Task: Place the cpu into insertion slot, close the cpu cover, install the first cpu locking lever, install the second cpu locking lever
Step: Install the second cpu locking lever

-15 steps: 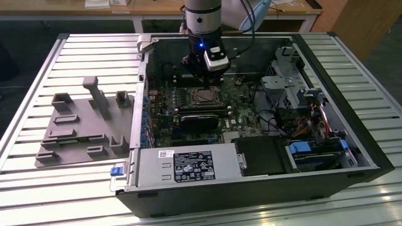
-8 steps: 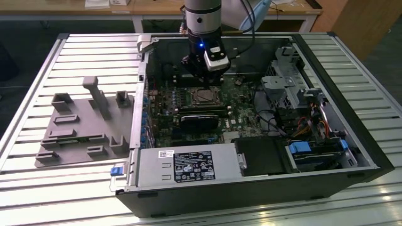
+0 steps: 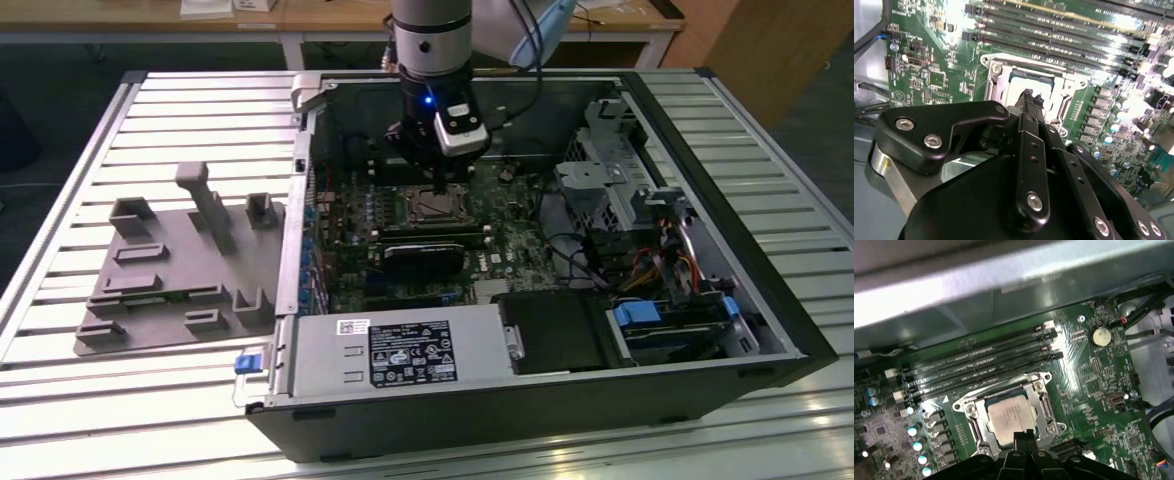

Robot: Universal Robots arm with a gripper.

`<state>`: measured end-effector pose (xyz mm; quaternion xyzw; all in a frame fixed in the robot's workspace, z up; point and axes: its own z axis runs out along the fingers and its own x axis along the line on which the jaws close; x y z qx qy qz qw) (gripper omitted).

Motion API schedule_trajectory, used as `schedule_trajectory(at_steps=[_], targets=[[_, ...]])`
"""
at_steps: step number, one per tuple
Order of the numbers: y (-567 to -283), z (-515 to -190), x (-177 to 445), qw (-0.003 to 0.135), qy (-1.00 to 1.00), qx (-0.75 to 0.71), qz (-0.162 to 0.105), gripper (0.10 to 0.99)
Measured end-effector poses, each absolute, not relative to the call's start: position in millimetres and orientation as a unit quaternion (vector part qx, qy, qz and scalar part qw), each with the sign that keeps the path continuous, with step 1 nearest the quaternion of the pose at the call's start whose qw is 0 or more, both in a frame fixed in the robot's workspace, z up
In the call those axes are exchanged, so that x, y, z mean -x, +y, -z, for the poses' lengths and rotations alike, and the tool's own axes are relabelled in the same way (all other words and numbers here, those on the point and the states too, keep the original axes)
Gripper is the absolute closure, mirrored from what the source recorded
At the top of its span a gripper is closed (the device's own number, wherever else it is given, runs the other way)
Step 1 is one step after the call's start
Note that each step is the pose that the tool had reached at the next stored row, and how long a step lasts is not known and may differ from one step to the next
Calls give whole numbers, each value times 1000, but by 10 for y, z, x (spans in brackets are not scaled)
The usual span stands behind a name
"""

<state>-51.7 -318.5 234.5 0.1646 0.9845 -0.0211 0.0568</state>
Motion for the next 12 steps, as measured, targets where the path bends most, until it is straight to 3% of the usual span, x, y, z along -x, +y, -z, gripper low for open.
schedule_trajectory(at_steps=[12], targets=[[-3291,-2386,517,57,984,-165,21,984]])
